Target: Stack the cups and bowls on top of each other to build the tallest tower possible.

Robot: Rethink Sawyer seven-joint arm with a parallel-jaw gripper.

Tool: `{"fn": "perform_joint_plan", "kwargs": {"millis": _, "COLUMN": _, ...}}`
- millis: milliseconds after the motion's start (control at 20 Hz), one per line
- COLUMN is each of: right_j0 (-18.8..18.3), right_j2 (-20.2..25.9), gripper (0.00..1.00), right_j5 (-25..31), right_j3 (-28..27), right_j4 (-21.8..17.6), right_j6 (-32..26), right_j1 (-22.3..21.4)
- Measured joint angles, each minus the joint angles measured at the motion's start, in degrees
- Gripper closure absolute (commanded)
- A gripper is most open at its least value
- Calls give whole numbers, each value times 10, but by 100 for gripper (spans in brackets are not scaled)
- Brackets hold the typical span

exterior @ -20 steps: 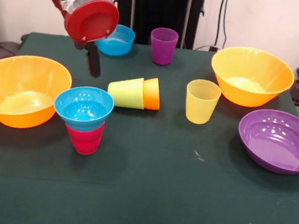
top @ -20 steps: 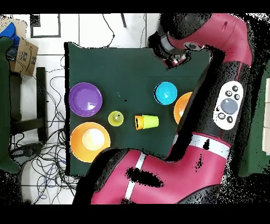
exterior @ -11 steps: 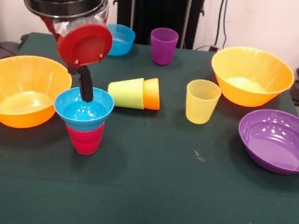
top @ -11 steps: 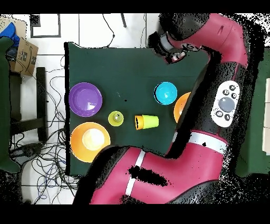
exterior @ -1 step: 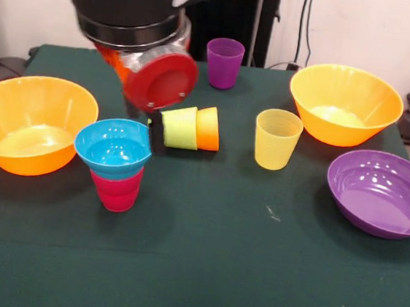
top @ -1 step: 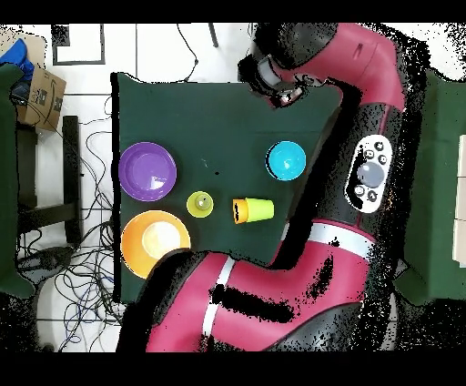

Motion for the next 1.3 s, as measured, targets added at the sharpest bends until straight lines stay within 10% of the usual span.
{"fn": "perform_joint_plan", "kwargs": {"millis": 1300, "right_j0": 8, "right_j2": 0, "gripper": 0, "right_j5": -167, "right_j3": 128, "right_j4": 77, "right_j6": 10, "right_j1": -11}}
